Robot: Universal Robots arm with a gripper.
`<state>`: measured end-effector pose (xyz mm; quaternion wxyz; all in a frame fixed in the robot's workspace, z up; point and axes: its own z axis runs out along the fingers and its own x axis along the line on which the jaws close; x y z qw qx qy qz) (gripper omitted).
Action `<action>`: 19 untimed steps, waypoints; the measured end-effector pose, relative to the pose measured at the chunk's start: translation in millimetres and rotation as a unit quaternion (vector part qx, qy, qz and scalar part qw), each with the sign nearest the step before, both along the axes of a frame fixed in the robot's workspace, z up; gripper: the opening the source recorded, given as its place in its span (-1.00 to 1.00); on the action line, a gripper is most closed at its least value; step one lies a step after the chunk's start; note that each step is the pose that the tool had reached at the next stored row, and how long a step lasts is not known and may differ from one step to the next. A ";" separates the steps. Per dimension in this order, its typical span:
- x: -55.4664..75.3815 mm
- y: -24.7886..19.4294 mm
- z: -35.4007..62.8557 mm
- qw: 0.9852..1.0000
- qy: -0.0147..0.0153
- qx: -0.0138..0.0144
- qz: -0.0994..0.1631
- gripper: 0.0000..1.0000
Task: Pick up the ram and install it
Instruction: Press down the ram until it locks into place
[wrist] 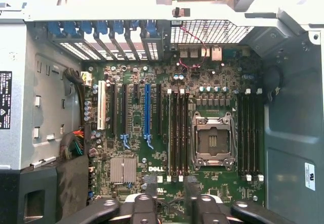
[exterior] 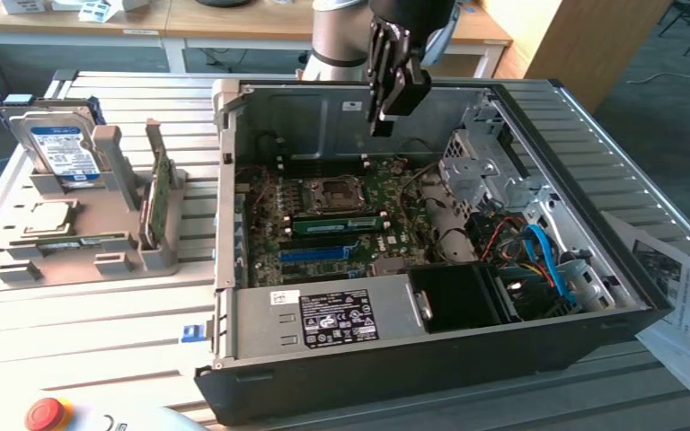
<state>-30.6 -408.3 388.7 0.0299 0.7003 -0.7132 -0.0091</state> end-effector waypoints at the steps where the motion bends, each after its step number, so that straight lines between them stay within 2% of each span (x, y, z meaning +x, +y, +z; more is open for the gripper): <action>1: 0.0 0.0 0.0 1.000 0.000 0.000 0.000 -0.42; 2: 0.0 0.0 0.0 1.000 0.000 0.000 0.000 -0.42; 4: 0.0 0.0 0.0 1.000 0.000 0.000 0.000 -0.66; 5: 0.0 0.0 0.0 1.000 0.000 0.000 0.000 -0.66; 6: 0.0 0.0 0.0 1.000 0.000 0.000 0.000 -0.78; 19: 0.0 0.0 0.0 1.000 0.000 0.000 0.000 -0.80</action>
